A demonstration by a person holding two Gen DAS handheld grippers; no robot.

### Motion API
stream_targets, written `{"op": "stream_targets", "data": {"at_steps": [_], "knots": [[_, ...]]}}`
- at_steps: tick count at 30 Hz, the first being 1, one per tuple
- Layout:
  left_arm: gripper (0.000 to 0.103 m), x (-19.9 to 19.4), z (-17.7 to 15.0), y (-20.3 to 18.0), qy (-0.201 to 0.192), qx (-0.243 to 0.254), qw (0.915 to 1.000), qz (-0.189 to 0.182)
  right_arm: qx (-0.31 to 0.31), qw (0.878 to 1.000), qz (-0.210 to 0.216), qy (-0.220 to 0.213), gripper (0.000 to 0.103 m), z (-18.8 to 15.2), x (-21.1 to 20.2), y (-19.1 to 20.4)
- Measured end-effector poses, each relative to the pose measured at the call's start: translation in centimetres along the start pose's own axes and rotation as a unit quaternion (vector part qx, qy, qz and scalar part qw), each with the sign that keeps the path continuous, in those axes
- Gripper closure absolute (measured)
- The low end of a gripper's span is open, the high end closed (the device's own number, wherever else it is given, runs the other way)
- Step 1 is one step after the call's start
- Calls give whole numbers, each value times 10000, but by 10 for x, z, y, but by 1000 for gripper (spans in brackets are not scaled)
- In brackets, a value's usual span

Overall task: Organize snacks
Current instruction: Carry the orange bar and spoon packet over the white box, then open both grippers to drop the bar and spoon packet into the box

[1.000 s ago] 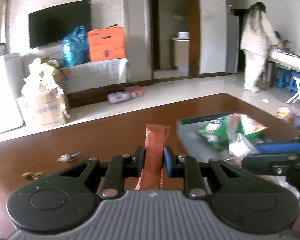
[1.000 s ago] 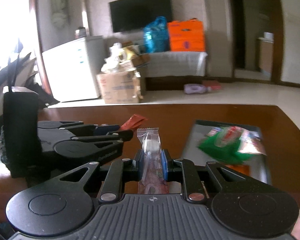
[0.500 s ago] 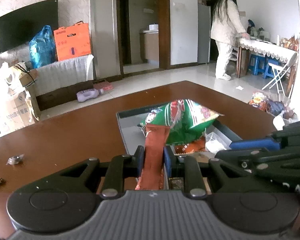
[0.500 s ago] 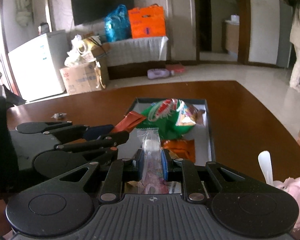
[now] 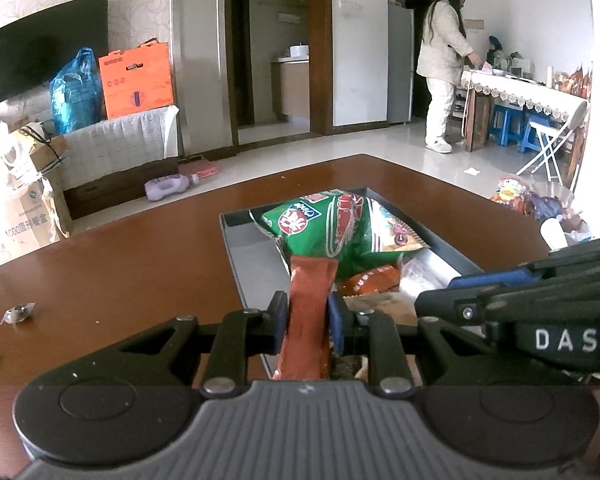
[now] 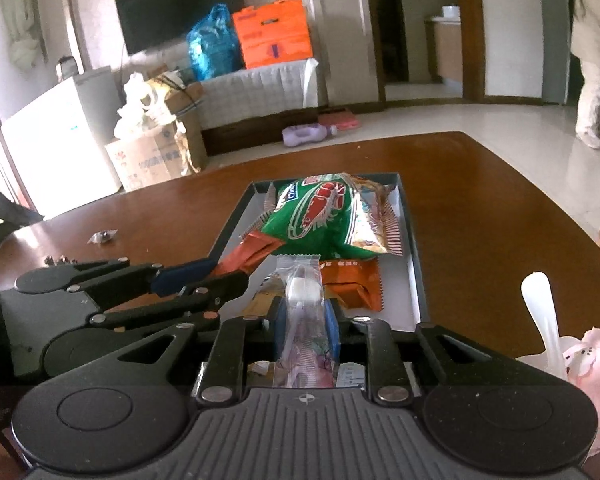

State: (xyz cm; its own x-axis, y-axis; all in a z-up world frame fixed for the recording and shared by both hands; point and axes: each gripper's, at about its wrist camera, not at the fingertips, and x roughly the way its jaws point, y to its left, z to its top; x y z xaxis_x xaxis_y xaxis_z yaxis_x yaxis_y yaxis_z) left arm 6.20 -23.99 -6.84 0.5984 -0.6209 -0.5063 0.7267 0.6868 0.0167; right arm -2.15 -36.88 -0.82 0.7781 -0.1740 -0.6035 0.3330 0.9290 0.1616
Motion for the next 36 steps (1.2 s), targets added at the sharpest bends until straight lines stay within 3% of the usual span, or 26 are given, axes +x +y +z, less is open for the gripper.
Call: {"op": "stream_targets", "data": {"at_steps": [3, 7, 11, 19, 23, 28, 36], "knots": [[65, -4, 1, 4, -70, -66, 9999, 93, 86, 9999, -21, -69, 71, 0, -3, -2], [57, -13, 2, 11, -182, -198, 9996, 102, 228, 9993, 4, -282, 58, 1, -11, -6], [37, -24, 4, 14, -370, -160, 9991, 153, 231, 9986, 29, -467, 51, 4, -16, -1], [34, -39, 5, 21, -483, -264, 9983, 164, 215, 9975, 66, -674, 43, 9, -23, 5], [27, -43, 7, 23, -508, -351, 9979, 214, 255, 9972, 96, -693, 40, 9, -24, 5], [10, -52, 5, 35, -595, -585, 9962, 247, 559, 9946, 189, -852, 27, 8, -28, 1], [10, -65, 3, 44, -690, -586, 9956, 250, 971, 9903, 146, -986, 26, 8, -28, -4]]}}
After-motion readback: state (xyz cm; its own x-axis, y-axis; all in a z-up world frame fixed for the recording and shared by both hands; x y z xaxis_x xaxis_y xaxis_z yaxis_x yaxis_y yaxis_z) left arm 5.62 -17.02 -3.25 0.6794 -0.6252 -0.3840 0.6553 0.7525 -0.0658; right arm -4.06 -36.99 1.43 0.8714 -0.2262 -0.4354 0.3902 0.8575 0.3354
